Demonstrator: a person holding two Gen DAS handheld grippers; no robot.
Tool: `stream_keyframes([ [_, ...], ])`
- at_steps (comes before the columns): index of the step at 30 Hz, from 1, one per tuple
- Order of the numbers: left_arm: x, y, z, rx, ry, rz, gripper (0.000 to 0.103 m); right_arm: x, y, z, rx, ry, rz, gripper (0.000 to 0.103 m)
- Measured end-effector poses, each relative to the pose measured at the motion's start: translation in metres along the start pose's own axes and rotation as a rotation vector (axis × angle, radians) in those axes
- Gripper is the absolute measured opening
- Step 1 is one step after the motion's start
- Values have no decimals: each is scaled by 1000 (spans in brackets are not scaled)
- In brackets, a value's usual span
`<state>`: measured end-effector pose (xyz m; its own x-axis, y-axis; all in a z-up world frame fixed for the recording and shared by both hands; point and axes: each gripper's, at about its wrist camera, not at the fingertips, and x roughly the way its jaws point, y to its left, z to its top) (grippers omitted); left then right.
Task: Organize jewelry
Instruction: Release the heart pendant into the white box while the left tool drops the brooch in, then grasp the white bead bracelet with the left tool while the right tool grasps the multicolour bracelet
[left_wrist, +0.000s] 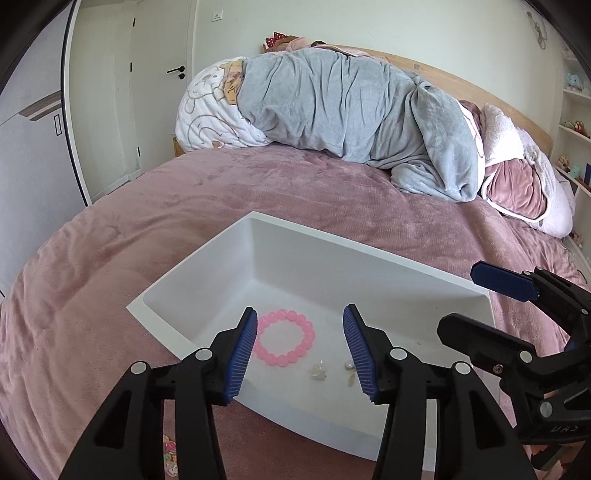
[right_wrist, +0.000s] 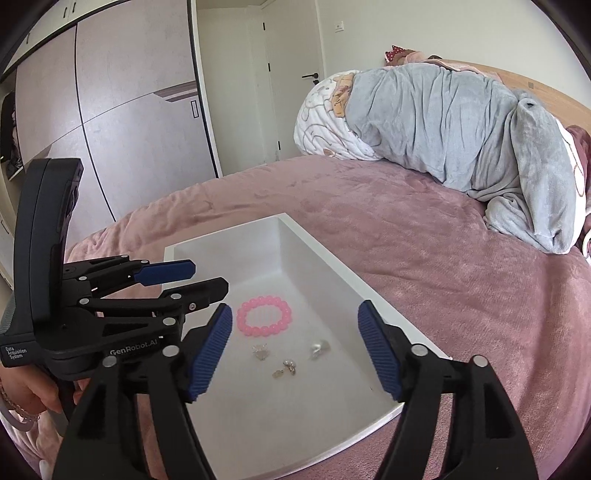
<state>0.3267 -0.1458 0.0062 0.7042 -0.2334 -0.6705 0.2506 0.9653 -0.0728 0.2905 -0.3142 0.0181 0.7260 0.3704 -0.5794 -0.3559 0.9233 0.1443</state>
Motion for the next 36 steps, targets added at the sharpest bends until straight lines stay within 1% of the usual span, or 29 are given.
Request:
stream_keyframes([
  [1, -3, 2, 1, 0, -8, 5, 55, -2, 0, 2, 5, -4, 3, 72],
  [2, -6, 4, 1, 0, -19, 14, 58, -4, 0, 3, 11, -10, 1, 80],
  [3, -10, 7, 2, -2, -30, 21, 60, -6, 1, 5, 16, -14, -1, 86],
  [4, -15, 11, 2, -5, -40, 30, 64, -8, 2, 7, 18, -15, 0, 94],
  [5, -20, 14, 3, -10, -46, 39, 70, -9, 4, 8, 18, -15, 1, 98],
  [6, -25, 19, 3, -18, -51, 44, 76, -11, 7, 10, 16, -10, -2, 98],
  [8, -36, 30, 3, -32, -57, 45, 79, -12, 13, 13, 15, 13, -5, 98],
  [10, -46, 42, 3, -47, -46, 46, 79, -12, 20, 17, 16, 40, -23, 98],
  [13, -62, 63, -2, -76, -37, 57, 80, -15, 32, 22, 10, 77, -83, 98],
  [16, -79, 85, -9, -111, -31, 77, 80, -20, 49, 28, -28, 96, -134, 98],
  [17, -85, 94, -12, -121, -30, 78, 80, -25, 56, 29, -48, 76, -128, 98],
  [20, -103, 115, -20, -142, -33, 96, 80, -46, 80, 30, -132, -47, -41, 98],
  [21, -108, 122, -24, -147, -34, 100, 80, -51, 90, 28, -168, -78, -38, 98],
  [22, -114, 129, -27, -153, -34, 102, 80, -53, 98, 29, -198, -85, -45, 98],
  [24, -122, 140, -34, -160, -29, 107, 80, -50, 115, 26, -241, -58, -63, 98],
  [25, -125, 145, -39, -164, -26, 110, 80, -49, 120, 23, -252, -51, -57, 98],
  [28, -133, 159, -54, -159, -9, 125, 80, -46, 137, 12, -284, -55, -18, 98],
  [30, -137, 167, -65, -151, -1, 136, 80, -40, 148, 6, -302, -42, 22, 98],
  [33, -137, 175, -84, -135, 17, 148, 80, -31, 161, -2, -301, -25, 64, 98],
  [36, -132, 181, -104, -111, 38, 132, 80, -16, 169, -10, -289, 14, 109, 98],
])
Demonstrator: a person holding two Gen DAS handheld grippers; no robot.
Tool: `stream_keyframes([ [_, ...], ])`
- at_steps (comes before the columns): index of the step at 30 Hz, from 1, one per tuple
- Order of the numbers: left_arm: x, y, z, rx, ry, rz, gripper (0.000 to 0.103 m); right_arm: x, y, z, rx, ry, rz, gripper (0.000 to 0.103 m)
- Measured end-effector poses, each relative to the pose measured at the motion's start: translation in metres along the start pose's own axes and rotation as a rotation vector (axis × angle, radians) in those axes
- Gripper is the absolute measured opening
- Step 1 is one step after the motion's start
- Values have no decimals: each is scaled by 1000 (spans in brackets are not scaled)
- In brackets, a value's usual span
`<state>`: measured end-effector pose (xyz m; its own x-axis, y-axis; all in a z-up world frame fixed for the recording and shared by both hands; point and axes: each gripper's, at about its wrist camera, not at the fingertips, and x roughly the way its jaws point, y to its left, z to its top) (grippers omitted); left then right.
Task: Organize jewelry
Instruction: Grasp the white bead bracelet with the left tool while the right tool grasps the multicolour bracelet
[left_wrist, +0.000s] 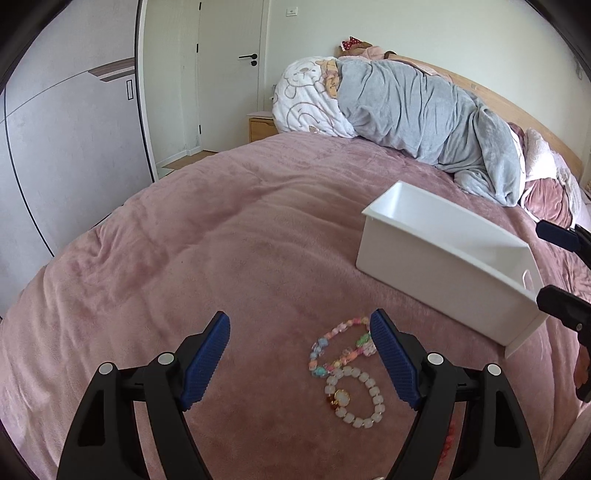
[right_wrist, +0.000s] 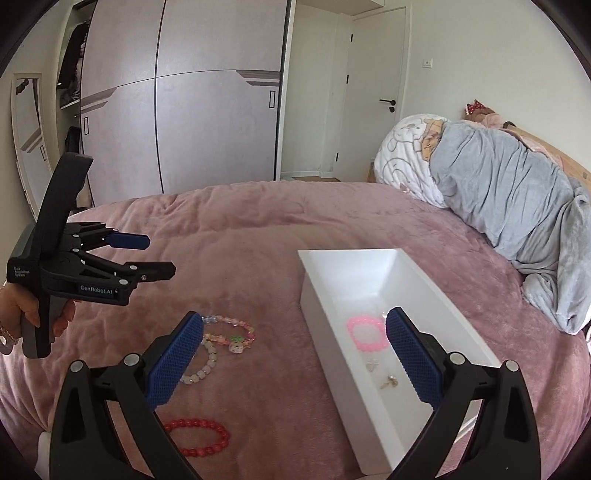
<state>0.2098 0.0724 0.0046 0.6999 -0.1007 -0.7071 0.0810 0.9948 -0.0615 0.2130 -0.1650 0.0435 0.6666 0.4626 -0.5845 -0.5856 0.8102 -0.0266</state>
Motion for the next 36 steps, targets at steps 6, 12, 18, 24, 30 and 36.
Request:
stream_keyframes([
  [6, 20, -6, -37, 104, 30, -24, 80, 40, 18, -19, -14, 85, 53, 80],
  [12, 41, -13, -59, 148, 61, -77, 80, 74, 31, -36, -48, 147, 46, 60],
  [18, 61, -13, -71, 153, 82, -136, 66, 105, 28, -51, -9, 201, 85, 50],
  [24, 79, -13, -76, 175, 123, -166, 44, 128, 28, -50, -7, 223, 100, 41],
  [30, 88, -16, -82, 184, 142, -188, 26, 148, 23, -45, 25, 225, 113, 41],
  [36, 88, -17, -82, 166, 160, -206, 22, 170, 33, -41, -10, 255, 127, 42],
])
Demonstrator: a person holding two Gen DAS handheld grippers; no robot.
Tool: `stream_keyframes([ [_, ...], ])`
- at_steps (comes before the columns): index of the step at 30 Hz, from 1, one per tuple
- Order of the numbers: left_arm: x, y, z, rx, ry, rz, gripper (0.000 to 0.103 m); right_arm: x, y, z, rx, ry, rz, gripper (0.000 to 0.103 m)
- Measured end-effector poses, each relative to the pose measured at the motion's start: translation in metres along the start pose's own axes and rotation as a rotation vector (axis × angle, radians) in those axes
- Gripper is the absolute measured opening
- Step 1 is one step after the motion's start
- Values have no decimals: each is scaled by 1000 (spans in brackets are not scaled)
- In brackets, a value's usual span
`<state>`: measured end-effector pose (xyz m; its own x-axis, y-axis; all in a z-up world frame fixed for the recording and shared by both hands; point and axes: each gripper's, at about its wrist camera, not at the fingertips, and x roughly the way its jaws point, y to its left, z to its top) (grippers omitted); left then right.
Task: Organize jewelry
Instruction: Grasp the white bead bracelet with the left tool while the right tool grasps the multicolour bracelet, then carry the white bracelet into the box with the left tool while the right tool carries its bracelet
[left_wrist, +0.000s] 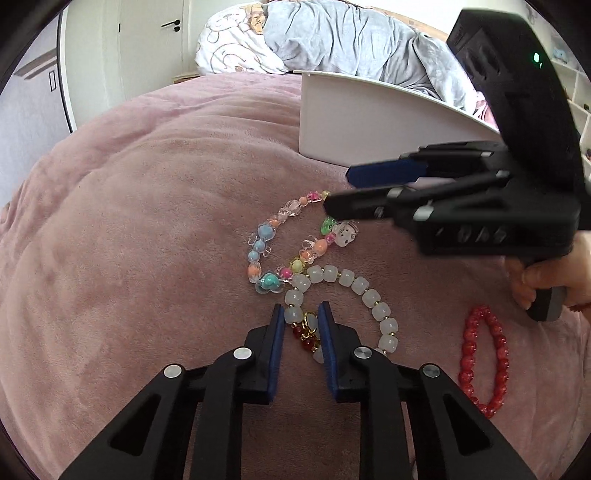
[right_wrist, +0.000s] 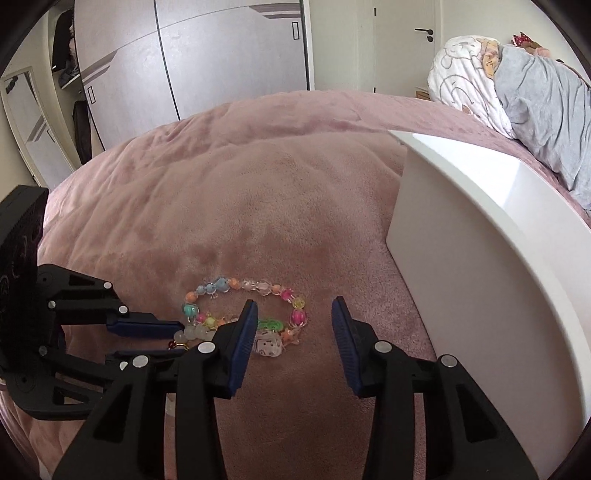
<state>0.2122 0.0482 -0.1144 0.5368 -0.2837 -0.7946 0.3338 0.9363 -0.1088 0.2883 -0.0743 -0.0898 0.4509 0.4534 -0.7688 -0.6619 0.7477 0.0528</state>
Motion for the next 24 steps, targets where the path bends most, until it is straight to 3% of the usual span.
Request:
stream_keyframes([
  [3, 1, -2, -1, -8, 12, -4, 20, 9, 4, -6, -20, 25, 6, 41],
  [10, -4, -8, -1, -49, 38, 5, 18, 6, 12, -12, -40, 29, 84, 11],
  [18, -22, -1, -2, -142, 35, 32, 18, -27, 2, -8, 13, -43, 95, 10],
  [24, -55, 5, 12, -186, -30, 62, 18, -70, -10, 5, 51, -127, 89, 10],
])
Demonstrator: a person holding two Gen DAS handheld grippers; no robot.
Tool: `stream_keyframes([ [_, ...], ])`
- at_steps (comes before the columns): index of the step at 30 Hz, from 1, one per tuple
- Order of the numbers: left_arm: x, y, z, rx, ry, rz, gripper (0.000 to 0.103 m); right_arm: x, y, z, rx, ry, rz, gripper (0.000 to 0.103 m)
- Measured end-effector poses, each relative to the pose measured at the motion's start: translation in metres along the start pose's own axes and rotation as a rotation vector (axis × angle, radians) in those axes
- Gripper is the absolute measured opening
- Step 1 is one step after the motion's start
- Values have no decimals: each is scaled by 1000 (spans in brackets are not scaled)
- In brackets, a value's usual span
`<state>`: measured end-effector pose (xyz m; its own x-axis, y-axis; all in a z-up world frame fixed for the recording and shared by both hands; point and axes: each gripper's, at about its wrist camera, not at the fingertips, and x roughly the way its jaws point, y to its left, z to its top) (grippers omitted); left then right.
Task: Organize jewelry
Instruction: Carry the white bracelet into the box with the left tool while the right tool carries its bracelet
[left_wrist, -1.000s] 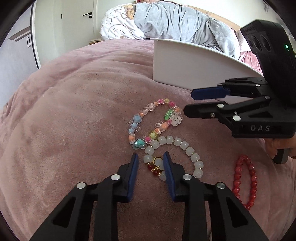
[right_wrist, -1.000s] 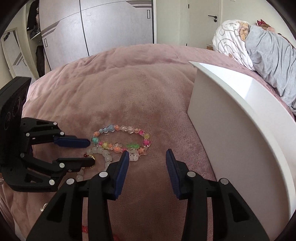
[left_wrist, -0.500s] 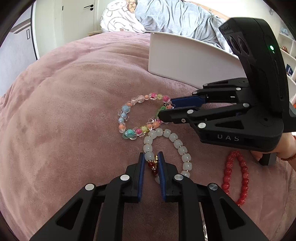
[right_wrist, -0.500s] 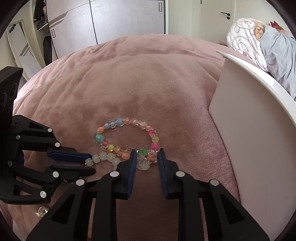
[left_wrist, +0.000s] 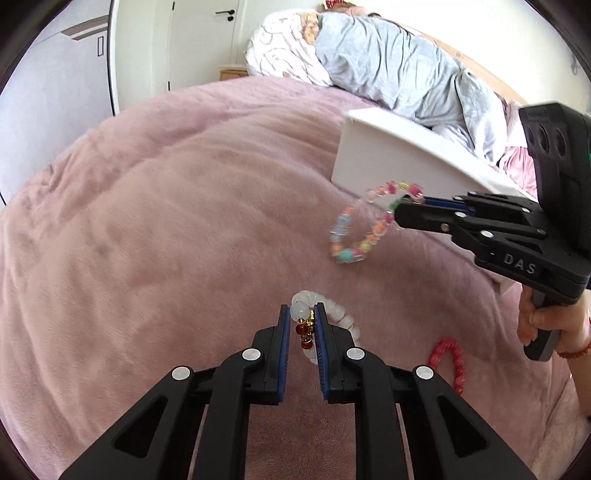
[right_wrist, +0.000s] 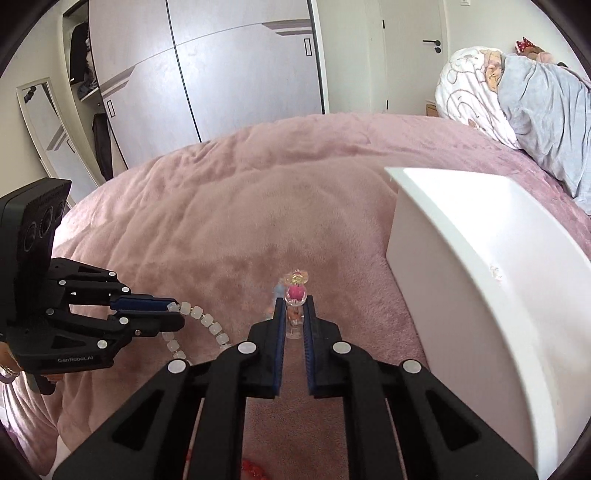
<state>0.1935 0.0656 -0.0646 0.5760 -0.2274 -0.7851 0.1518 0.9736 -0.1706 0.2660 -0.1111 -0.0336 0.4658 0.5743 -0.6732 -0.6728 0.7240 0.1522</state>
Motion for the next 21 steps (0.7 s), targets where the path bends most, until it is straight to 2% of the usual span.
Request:
stream_keyframes([
  [7, -27, -5, 32, -36, -71, 22, 18, -49, -1, 14, 13, -83, -20, 10],
  [12, -45, -22, 56, -11, -111, 28, 18, -84, 0, 20, 25, -135, -43, 10],
  [21, -75, -82, 99, 26, -207, -13, 18, -155, -15, 25, 78, -236, -89, 10],
])
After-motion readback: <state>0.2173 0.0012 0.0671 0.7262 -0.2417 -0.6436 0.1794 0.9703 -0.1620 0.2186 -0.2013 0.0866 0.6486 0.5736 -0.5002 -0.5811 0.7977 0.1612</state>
